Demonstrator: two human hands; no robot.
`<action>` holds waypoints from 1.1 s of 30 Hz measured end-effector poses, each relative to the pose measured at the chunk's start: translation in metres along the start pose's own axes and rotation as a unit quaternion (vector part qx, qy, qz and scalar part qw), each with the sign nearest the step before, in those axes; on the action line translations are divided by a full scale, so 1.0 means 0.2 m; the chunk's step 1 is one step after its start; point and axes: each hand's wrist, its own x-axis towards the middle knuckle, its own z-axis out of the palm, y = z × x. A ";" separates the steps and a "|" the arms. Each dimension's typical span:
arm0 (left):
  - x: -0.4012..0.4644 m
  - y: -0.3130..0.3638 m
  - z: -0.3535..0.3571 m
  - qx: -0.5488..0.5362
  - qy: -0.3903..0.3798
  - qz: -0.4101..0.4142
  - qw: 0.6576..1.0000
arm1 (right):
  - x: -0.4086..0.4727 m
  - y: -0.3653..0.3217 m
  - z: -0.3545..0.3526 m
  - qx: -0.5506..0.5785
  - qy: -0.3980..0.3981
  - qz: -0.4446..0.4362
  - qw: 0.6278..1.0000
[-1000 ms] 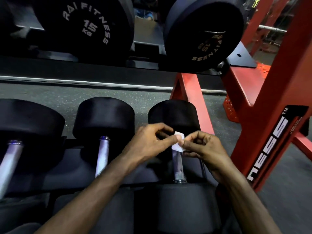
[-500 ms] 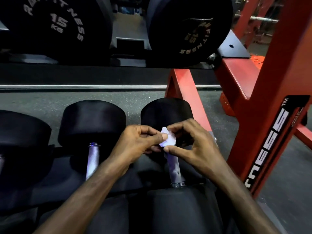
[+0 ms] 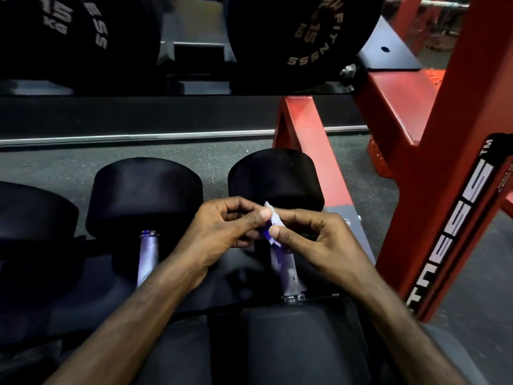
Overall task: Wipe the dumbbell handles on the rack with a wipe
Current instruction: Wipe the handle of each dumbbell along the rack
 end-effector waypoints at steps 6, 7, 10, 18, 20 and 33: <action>-0.01 0.00 0.02 -0.015 0.019 0.015 1.000 | -0.01 -0.01 0.01 0.062 0.005 0.047 0.997; -0.01 0.00 0.02 -0.021 0.020 0.018 0.999 | -0.01 -0.02 0.01 0.092 -0.005 0.054 0.994; -0.01 0.00 0.03 -0.004 0.021 0.032 0.999 | -0.03 -0.05 0.02 0.137 -0.013 0.066 0.988; -0.05 0.08 -0.04 0.029 -0.105 0.069 0.992 | -0.03 -0.10 -0.01 0.317 0.054 0.160 0.933; -0.03 0.08 -0.07 0.097 -0.138 0.100 0.981 | -0.04 -0.11 -0.02 0.365 0.045 0.196 0.909; -0.02 0.08 -0.13 0.046 -0.124 0.141 0.981 | -0.04 -0.11 -0.03 0.291 -0.020 0.200 0.935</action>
